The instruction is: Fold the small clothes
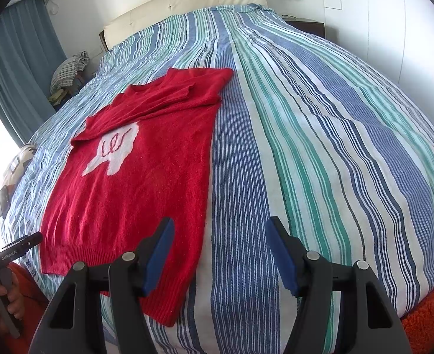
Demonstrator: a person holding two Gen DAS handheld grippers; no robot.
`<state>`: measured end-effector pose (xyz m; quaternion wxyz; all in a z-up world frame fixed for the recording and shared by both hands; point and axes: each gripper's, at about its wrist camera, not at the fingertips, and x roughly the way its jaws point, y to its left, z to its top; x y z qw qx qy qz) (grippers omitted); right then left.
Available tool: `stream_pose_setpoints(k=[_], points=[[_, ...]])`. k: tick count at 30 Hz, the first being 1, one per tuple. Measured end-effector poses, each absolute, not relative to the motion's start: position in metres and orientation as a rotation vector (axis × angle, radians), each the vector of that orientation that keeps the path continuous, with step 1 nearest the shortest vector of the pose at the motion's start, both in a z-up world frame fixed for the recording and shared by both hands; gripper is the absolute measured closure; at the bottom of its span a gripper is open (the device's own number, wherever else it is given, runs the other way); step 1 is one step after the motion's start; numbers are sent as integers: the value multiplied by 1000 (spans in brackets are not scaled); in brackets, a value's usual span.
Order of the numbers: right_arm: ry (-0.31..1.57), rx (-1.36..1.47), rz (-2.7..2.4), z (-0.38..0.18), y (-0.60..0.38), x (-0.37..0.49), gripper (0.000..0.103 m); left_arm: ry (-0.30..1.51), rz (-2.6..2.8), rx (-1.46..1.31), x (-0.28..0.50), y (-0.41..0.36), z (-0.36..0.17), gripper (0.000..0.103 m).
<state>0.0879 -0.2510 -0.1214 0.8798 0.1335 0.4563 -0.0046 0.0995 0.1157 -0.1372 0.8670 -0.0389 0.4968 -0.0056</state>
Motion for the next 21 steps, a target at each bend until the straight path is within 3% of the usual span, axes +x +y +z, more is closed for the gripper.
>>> stream_pose_setpoints(k=[21], points=[[948,313,-23,-122,-257,88,39,1047,-4,-84,99,118,-140,8]])
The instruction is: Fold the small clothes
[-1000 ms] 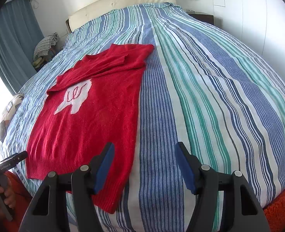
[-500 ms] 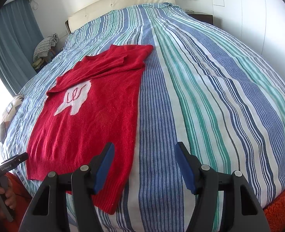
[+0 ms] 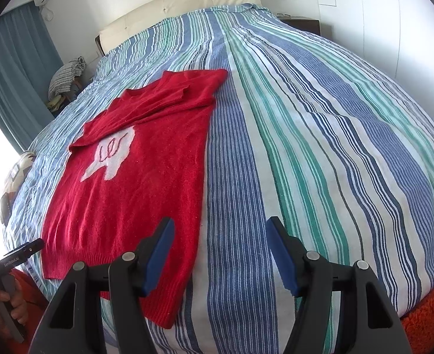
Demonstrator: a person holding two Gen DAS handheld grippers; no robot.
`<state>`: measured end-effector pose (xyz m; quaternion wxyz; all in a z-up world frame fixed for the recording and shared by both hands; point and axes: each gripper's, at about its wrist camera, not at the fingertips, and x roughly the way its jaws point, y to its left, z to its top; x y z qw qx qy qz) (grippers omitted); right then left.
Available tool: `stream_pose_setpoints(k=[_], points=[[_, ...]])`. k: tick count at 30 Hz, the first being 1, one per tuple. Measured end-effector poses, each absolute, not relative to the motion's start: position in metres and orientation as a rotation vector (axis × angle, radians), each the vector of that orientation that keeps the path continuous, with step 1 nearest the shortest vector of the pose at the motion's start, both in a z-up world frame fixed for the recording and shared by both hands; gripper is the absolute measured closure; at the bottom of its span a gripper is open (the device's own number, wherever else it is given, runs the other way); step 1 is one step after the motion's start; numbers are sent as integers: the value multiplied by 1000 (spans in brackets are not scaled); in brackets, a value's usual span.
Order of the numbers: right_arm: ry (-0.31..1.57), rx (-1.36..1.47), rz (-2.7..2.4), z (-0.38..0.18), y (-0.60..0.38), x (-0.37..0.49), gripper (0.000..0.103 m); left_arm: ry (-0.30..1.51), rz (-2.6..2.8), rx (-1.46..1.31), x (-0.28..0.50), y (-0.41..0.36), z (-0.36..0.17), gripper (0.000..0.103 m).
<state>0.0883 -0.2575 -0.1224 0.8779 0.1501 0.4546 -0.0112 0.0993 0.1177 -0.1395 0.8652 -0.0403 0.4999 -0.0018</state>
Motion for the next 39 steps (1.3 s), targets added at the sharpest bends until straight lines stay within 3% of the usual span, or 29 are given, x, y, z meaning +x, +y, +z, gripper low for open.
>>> stream_pose_setpoints(k=[11,17,25,26,29,30,31,32,33,34,39], points=[[949,326,-28,-123,-260,88,39,1056,6,-114,100,126,-137,8],[965,424,-33,-117,-279,86,39,1045,14,-288,94,165,-125,8],[1140,588,178,-146,-265,82,39,1141,-93,-161,94,127,-145,9],[1166,605,209,-152,-260,84,39,1154,-102,-167,93,125,-148,12],[1218,640,268,-165,-247,83,39,1221,-141,-150,89,116,-156,38],[1239,638,280,-168,-244,84,44,1232,-147,-138,87,114,-157,46],[1255,633,287,-170,-241,84,55,1243,-155,-135,85,111,-158,52],[1271,630,297,-172,-238,85,65,1253,-165,-144,85,110,-158,70],[1299,623,303,-175,-235,87,92,1264,-146,-138,86,110,-158,85],[1321,622,309,-179,-232,87,98,1263,-137,-144,87,111,-158,96],[1213,685,291,-152,-240,88,99,1267,-168,-410,90,141,-140,102]])
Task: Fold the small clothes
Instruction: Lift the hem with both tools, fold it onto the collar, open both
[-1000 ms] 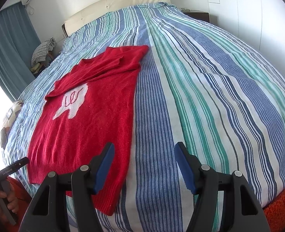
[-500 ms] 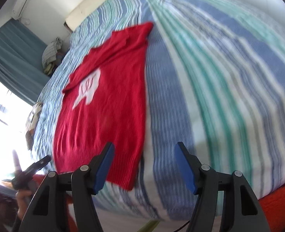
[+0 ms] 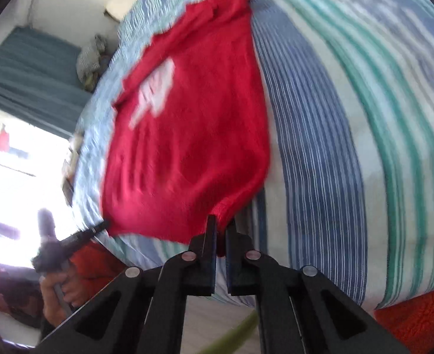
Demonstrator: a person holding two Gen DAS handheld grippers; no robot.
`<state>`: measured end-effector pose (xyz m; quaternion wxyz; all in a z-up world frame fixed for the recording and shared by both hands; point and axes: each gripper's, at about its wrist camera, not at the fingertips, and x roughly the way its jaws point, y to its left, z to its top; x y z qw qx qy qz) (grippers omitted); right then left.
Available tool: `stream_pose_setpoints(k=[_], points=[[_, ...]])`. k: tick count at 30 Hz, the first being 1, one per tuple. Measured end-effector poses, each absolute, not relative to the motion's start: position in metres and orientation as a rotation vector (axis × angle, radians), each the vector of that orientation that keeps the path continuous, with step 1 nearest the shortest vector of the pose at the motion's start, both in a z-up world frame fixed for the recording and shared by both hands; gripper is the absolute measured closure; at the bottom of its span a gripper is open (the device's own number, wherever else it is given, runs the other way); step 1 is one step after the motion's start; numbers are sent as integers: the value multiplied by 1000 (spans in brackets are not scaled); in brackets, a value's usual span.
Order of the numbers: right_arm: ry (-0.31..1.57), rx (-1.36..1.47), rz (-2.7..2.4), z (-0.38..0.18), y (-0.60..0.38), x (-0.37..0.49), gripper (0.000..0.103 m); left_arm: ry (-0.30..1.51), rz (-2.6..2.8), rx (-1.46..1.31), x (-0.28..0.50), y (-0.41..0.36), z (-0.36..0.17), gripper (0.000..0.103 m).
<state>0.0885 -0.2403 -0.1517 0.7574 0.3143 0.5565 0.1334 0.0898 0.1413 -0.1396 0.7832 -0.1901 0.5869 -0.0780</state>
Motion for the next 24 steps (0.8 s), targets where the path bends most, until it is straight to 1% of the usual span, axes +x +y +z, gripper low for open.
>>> stream_pose_setpoints(k=[3,5,9,12,16,19,20,21,22,23,24], points=[[1098,682,308,-122,-246,108,99,1193,-218,-529,105,152,-116,103],[1032,693,306,-108,-251,132,99,1118,-234,-572,130,155,-96,103],[930,735,282,-95,-265,205,99,989,-250,-573,216,146,-62,103],[892,706,269,-91,-267,272,99,942,-234,-536,291,133,-50,103],[892,709,253,-100,-276,359,99,947,-166,-472,371,125,-59,103],[923,726,219,-122,-283,418,98,986,-103,-434,421,117,-84,102],[926,737,216,-133,-284,434,97,1005,-90,-421,432,114,-94,101],[934,752,213,-142,-288,444,96,1038,-62,-400,449,111,-106,97],[946,772,183,-153,-291,455,93,1061,-30,-383,459,111,-115,97],[951,781,145,-159,-295,459,79,1087,9,-362,465,112,-122,85],[945,784,115,-161,-299,460,62,1107,26,-357,470,118,-126,65]])
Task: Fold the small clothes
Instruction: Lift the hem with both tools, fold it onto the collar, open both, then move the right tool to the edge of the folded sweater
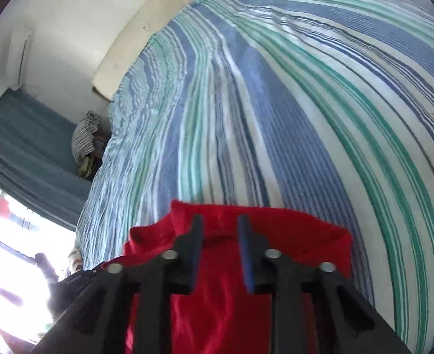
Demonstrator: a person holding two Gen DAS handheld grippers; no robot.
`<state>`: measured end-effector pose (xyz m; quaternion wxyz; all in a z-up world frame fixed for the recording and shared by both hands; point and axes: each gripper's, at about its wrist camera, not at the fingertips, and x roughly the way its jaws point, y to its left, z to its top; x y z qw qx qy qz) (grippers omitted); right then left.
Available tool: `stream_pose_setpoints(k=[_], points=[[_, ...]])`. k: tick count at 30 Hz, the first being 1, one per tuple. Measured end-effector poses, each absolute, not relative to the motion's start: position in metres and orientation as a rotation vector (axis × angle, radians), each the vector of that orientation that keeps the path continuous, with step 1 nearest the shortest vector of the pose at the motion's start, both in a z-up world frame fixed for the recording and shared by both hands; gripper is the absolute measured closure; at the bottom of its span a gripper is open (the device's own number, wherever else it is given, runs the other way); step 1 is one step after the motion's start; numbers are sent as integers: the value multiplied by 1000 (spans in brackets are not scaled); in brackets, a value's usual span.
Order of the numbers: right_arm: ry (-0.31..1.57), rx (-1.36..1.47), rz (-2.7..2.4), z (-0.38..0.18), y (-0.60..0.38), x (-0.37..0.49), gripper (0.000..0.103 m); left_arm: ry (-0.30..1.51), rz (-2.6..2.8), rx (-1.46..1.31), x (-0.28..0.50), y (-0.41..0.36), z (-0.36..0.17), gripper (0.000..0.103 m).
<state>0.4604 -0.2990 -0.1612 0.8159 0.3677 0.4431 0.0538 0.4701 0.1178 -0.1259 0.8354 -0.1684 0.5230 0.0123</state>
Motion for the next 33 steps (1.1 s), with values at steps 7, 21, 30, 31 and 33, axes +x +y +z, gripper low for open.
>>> stream_pose_setpoints(k=[7,21,30,31,33], points=[[859,533,296,-112,-267,430,61,951,-45,-300,415,134,-86,35],[952,307,199,-110,-284,300,53,1027,-30,-134,314,125,-92,12],[969,317,234,-100,-253,238,50,904,-5,-41,259,105,-38,11],[971,319,239,-103,-246,233,50,900,-2,-25,259,101,-37,11],[972,320,248,-102,-241,227,49,897,-6,-11,253,98,-31,11]])
